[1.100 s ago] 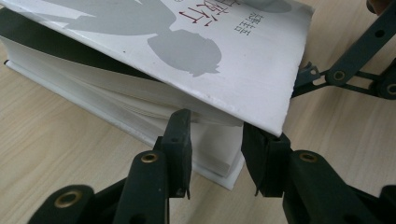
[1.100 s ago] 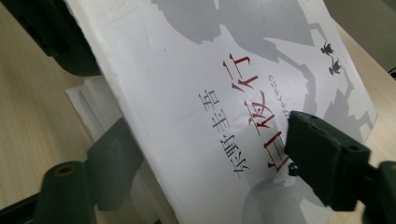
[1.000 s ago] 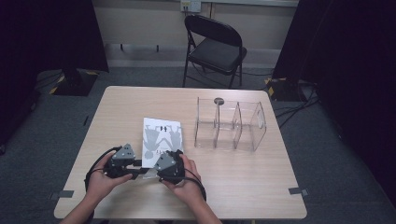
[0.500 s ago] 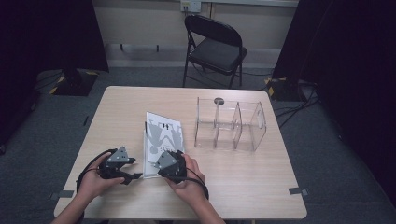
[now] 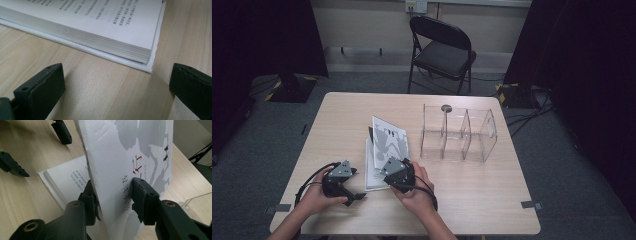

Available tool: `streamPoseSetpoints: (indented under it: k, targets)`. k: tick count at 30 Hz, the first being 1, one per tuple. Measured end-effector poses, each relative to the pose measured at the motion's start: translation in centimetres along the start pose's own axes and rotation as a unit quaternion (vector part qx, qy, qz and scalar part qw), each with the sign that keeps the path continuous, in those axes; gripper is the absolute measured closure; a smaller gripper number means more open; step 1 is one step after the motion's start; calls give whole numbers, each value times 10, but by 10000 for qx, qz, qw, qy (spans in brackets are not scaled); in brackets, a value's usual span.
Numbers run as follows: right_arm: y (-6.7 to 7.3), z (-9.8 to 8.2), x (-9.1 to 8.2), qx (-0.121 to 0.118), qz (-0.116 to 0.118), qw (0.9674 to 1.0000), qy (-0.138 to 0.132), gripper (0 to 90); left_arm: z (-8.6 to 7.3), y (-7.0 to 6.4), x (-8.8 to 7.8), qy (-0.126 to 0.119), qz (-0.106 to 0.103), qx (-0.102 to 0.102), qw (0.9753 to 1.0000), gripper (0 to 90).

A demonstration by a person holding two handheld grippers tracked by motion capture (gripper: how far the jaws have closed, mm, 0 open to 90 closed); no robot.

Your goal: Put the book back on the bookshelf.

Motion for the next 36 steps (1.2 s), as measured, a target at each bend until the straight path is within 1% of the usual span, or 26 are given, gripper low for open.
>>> streamPoseSetpoints:
  k: [2, 3, 4, 5, 6, 8, 9, 11, 12, 13, 14, 15, 16, 17, 18, 21, 24, 26, 27, 29, 30, 31, 32, 33, 34, 36]
  targets:
    - [-1, 3, -1, -14, -19, 10000, 28, 589, 0, 2, 0, -16, -5, 38, 10000, 0]
    - [-2, 4, -1, -6, -15, 10000, 46, 589, 0, 4, -1, 29, 47, 8, 10000, 0]
    - [-4, 5, -1, 56, -18, 10000, 40, 590, 1, 7, -3, 183, 96, -31, 9998, 0]
    - [-4, 5, -1, 56, -18, 10000, 40, 590, 1, 7, -3, 183, 96, -31, 9998, 0]
    - [-7, 8, -3, 63, 2, 9999, 81, 598, 0, 13, -9, 326, 234, -111, 9991, 0]
    - [-11, 11, -5, 88, 0, 9999, 64, 603, -2, 16, -12, 308, 298, -176, 9989, 0]
    - [-13, 12, -6, 163, -8, 9998, 65, 606, 0, 17, -12, 406, 295, -111, 9987, 0]
    - [-18, 15, -8, 153, 53, 9998, 96, 611, 2, 15, -8, 433, 398, -227, 9980, 0]
    - [-19, 17, -8, 147, 63, 9998, 115, 613, 4, 16, -7, 517, 439, -169, 9976, 0]
    - [-19, 19, -9, 139, 80, 9997, 163, 615, 6, 15, -5, 528, 451, -235, 9973, 0]
    - [-19, 19, -9, 139, 80, 9997, 163, 615, 6, 15, -5, 528, 451, -235, 9973, 0]
    - [-20, 21, -9, 110, 100, 9997, 194, 617, 6, 15, -3, 471, 541, -234, 9972, 0]
    - [-21, 23, -10, 130, 120, 9996, 202, 619, 8, 15, -2, 506, 577, -271, 9967, 0]
    - [-24, 27, -12, 149, 154, 9995, 239, 623, 12, 15, 1, 654, 630, -344, 9953, 1]
    - [-25, 30, -13, 185, 168, 9993, 266, 624, 14, 14, 2, 710, 628, -373, 9948, 6]
    - [-28, 36, -15, 235, 195, 9991, 295, 628, 15, 13, 5, 657, 589, -334, 9955, 29]
    - [-29, 47, -18, 252, 306, 9986, 363, 630, 14, 11, 10, 354, 709, -327, 9963, 41]
    - [-28, 48, -19, 210, 344, 9983, 410, 629, 16, 10, 12, 384, 743, -404, 9957, 45]
    - [-26, 48, -19, 217, 334, 9985, 376, 628, 16, 10, 13, 282, 749, -380, 9961, 55]
    - [-25, 48, -19, 212, 353, 9983, 419, 626, 17, 8, 15, 118, 661, -363, 9971, 124]
    - [-25, 48, -18, 187, 353, 9983, 418, 625, 17, 8, 15, 118, 661, -363, 9971, 156]
    - [-25, 49, -18, 166, 361, 9983, 416, 624, 18, 5, 16, 78, 723, -234, 9971, 161]
    - [-25, 50, -18, 167, 356, 9982, 453, 623, 18, 5, 16, 78, 723, -234, 9971, 158]
    - [-25, 50, -17, 146, 370, 9982, 454, 622, 20, 2, 16, 77, 734, -44, 9973, 173]
    - [-25, 50, -17, 115, 381, 9982, 452, 622, 21, 1, 16, 75, 773, 38, 9970, 192]
    - [-24, 50, -16, 94, 386, 9982, 455, 621, 21, 0, 16, 49, 806, 88, 9967, 203]
Point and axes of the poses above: each handheld gripper's, and its own axes: x roughly forward along the jaws, z roughly out of its top, y roughly to its left, the point moved 1 cm from there along x, roughly forward along the jaws, and after that the axes turned 14 degrees about -y, right-handed, at the moved point
